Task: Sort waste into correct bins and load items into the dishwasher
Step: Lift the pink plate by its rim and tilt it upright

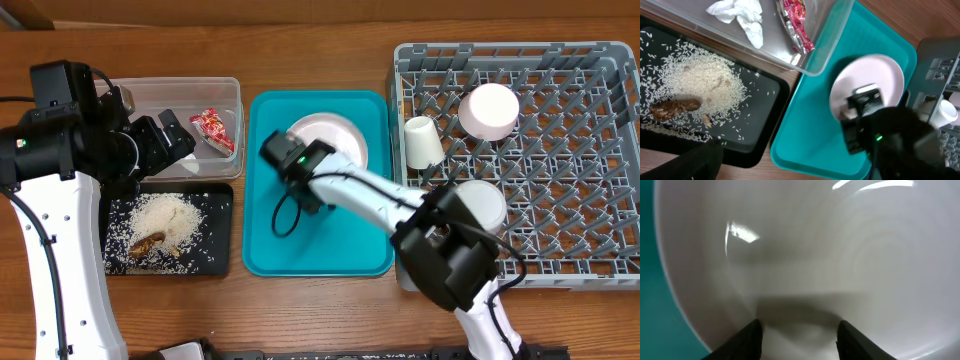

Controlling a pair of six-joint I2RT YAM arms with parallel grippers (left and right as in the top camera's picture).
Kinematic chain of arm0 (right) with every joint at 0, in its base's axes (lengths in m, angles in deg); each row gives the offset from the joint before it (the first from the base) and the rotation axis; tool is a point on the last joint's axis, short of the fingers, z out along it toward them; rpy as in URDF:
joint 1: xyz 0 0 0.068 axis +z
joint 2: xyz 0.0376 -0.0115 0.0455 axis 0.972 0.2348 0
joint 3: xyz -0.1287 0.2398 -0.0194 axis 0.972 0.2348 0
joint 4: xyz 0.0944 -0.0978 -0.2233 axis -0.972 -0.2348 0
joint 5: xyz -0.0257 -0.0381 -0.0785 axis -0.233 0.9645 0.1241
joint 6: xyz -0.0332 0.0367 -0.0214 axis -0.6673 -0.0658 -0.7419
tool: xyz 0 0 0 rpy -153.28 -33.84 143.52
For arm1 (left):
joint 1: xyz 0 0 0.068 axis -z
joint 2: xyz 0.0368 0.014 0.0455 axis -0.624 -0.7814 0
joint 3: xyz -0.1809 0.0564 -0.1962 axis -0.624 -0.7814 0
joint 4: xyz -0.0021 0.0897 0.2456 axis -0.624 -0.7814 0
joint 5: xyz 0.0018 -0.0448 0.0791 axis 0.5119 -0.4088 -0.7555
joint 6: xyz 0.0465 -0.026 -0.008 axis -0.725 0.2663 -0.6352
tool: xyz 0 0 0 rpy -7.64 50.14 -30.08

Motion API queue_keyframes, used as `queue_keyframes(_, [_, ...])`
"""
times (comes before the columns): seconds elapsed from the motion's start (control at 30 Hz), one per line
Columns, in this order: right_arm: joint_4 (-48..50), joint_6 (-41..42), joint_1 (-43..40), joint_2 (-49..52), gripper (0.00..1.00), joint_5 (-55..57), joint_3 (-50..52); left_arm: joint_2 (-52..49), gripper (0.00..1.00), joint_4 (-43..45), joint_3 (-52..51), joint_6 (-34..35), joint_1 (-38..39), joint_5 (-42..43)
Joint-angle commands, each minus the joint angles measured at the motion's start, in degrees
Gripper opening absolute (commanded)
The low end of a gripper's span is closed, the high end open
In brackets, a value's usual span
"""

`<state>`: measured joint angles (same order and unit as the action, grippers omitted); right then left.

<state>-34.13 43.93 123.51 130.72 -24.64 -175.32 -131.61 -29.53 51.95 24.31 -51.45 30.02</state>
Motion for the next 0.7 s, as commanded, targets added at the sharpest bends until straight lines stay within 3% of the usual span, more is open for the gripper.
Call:
queue_keyframes(0.0, [-2.6, -1.7, 3.4, 2.6, 0.52, -3.1, 2.0, 0.3, 1.00, 0.1, 0.5, 0.2, 0.2, 0.4])
queue_keyframes(0.27, [-4.2, 1.0, 3.8, 1.6, 0.53, -2.7, -1.1, 0.3, 1.00, 0.1, 0.5, 0.2, 0.2, 0.4])
queue_keyframes(0.67, [-12.8, 8.1, -5.7, -0.2, 0.53, -5.3, -21.0, 0.3, 1.00, 0.1, 0.5, 0.2, 0.2, 0.4])
